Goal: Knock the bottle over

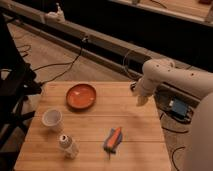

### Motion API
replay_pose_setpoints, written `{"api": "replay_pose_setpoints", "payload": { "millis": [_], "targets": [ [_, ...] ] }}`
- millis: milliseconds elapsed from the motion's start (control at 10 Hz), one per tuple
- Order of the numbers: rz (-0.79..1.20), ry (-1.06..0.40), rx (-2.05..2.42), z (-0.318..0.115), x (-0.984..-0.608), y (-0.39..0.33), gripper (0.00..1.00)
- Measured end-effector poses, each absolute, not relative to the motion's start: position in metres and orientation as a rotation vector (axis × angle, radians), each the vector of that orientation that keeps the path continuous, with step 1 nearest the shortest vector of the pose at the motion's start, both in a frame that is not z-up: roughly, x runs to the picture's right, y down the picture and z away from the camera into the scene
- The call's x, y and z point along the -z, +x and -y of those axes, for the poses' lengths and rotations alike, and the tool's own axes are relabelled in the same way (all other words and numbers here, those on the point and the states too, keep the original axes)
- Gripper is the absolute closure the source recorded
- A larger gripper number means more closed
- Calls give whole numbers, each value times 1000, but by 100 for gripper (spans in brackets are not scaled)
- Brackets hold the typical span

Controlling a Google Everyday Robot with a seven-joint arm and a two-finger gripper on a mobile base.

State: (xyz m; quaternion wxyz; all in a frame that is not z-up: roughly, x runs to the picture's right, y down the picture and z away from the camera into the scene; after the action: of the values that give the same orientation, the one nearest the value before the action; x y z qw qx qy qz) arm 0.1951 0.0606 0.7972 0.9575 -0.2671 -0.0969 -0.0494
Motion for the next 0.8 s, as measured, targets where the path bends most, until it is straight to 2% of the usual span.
{"api": "replay_pose_setpoints", "payload": {
  "millis": [200, 300, 500, 800],
  "targets": [
    [197, -542, 100, -61, -797, 195, 89],
    [197, -542, 100, -61, -797, 195, 97],
    [197, -542, 102, -60, -797, 194, 100],
    [324, -659, 141, -93, -793, 157, 100]
  ]
}}
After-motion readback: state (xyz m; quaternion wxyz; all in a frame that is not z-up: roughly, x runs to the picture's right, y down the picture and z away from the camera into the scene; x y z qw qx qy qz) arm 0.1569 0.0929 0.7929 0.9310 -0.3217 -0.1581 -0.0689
